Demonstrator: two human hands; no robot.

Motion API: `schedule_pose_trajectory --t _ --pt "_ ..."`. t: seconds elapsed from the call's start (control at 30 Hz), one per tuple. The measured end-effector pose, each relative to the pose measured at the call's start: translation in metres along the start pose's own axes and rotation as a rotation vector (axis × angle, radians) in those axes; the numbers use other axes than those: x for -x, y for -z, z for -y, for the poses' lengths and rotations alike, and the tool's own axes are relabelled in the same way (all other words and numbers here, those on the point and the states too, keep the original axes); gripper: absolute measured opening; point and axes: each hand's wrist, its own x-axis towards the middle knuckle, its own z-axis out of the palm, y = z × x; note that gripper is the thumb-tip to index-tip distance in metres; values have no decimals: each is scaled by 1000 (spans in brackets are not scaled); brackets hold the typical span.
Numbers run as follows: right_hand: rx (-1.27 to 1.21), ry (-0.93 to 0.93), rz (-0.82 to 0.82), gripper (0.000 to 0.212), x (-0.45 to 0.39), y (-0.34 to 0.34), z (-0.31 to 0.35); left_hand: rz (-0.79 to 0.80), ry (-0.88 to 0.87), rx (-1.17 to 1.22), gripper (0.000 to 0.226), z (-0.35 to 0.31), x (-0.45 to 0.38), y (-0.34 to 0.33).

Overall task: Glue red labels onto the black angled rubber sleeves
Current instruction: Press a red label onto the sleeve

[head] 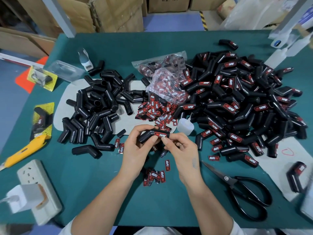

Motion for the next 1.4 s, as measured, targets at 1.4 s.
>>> schedule_pose_trajectory --t 1.4 --pt "25 -16 36 7 0 1 9 77 98 15 21 -12 -3 3"
